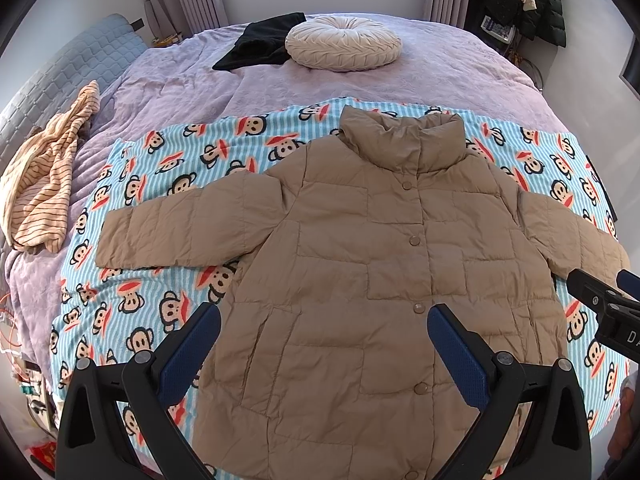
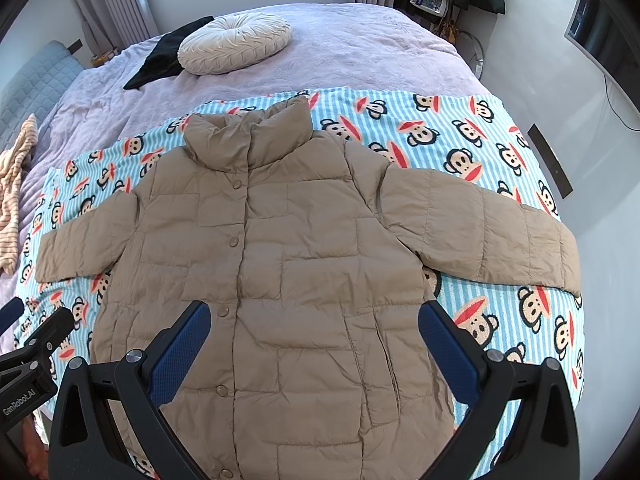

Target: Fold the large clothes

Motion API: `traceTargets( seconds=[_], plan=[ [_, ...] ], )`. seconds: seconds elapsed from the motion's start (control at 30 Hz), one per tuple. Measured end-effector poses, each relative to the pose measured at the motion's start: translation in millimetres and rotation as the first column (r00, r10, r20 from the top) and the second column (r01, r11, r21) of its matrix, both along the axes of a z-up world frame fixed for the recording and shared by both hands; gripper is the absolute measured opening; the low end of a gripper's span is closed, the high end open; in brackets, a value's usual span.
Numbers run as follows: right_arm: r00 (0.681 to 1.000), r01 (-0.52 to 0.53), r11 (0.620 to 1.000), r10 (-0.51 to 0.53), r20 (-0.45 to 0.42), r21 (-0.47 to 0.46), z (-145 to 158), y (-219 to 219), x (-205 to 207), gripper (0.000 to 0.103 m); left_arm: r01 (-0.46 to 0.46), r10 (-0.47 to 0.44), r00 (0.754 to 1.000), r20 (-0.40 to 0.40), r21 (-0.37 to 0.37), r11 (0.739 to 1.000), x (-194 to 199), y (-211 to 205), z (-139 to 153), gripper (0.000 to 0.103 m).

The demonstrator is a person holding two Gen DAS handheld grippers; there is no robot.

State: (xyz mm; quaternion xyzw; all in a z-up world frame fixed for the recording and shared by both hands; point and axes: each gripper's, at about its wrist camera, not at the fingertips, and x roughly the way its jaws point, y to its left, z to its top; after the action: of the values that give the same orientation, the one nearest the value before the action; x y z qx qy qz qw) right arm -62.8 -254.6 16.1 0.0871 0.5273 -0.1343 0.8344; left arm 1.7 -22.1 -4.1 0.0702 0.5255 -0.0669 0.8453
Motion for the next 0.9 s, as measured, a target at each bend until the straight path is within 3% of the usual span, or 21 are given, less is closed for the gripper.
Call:
traceTargets(
  seconds=[0.9],
  plan=[
    [1.0,-0.002,1.0,0.002,-0.004,0.002,-2.0,1.9,2.8,0.103,0.001,-0.001,1.0,-0.002,0.001,1.0,-0.1,0.8,-0.5,0.103]
  ],
)
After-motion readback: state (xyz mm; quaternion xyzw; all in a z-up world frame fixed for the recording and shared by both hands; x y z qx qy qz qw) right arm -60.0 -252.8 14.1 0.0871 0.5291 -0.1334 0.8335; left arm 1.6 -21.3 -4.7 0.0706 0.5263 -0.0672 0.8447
